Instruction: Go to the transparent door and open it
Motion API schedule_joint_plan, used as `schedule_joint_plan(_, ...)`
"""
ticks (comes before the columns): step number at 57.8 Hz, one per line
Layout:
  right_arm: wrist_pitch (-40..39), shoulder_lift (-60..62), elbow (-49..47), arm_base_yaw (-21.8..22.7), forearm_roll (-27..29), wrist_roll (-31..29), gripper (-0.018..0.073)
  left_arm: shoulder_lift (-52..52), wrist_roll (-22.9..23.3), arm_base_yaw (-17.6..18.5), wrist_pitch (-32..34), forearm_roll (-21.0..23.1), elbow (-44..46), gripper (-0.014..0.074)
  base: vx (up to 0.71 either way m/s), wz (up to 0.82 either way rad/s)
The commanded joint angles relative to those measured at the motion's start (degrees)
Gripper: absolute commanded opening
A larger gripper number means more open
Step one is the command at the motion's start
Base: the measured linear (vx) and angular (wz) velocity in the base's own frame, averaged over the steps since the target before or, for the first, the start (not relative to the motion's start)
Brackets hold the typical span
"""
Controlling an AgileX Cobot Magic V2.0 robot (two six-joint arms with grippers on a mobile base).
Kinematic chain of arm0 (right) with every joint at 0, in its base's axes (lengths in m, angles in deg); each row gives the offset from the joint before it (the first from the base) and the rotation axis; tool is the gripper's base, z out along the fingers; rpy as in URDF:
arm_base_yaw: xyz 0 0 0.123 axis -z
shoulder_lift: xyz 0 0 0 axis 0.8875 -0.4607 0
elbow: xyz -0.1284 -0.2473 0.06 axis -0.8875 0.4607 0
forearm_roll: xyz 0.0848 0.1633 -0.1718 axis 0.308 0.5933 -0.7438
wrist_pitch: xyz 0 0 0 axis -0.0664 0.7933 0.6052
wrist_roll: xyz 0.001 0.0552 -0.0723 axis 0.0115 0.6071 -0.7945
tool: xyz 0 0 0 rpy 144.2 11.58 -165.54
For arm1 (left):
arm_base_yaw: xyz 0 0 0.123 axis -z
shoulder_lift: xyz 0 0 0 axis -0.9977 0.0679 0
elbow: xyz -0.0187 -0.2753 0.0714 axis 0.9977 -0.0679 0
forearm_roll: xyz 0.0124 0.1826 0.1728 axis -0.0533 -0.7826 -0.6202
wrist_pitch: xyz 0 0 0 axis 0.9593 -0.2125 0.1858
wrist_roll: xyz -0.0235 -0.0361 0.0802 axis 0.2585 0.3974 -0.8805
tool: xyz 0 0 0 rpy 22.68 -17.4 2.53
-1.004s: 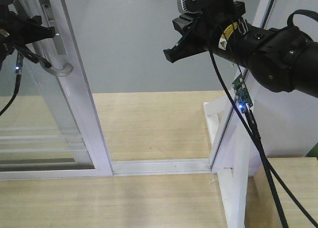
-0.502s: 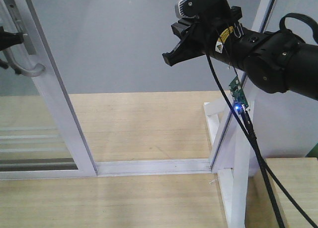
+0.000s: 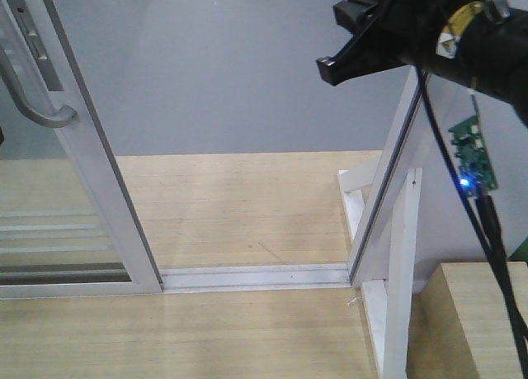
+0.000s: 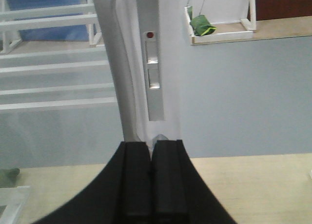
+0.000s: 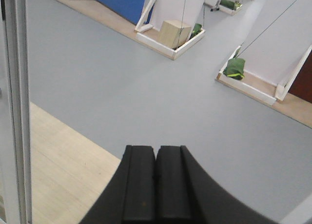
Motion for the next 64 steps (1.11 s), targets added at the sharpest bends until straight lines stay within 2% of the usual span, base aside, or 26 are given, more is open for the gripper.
schedule_joint_plan(1,-3.46,7.39,2.54,-0.04,-0.15,-0.61,-0.0009,-6.25,0.47,2.39,-1.14,-1.02,0.49,-0.0006,0.00,0.00)
schedule_joint_plan(13,-3.85,24.19,19.31,-0.04,0.26,0.22,-0.0006,-17.80,0.53,7.32,-13.00,0.28,-1.76,-0.0006,0.00,0.00)
schedule_joint_plan(18,-1.94,32.49,25.04,-0.04,0.56,2.35,-0.0006,-23.08,0.47,8.53,-15.15,5.02,-4.14,-0.0006,0.00,0.00)
schedule_joint_plan(24,3.95,42.67,31.50,-0.04,0.64,4.52,-0.0005,-30.77,-0.19,8.88,-18.03,10.24,-8.48,-0.0006,0.00,0.00)
schedule_joint_plan(33,10.39,54.89,37.03,-0.04,0.64,5.43,-0.0005,-40.98,-0.62,9.13,-25.16,13.81,-13.18,-0.0006,0.00,0.00)
schedule_joint_plan(43,10.11,60.42,40.74,-0.04,-0.90,5.43,-0.0005,-48.07,-0.57,9.13,-25.28,14.49,-13.25,-0.0006,0.00,0.00)
schedule_joint_plan(50,6.96,59.98,41.97,-0.04,-2.96,5.43,-0.0005,-47.84,0.13,9.13,-24.75,14.57,-13.25,-0.0006,0.00,0.00)
schedule_joint_plan(59,7.09,59.98,42.24,-0.04,-1.31,5.43,-0.0004,-47.92,3.11,9.13,-24.56,14.60,-13.25,-0.0006,0.00,0.00)
schedule_joint_plan(64,7.71,59.98,42.24,-0.04,-1.31,5.43,-0.0004,-47.92,3.19,9.13,-25.01,14.51,-13.25,-0.0006,0.00,0.00)
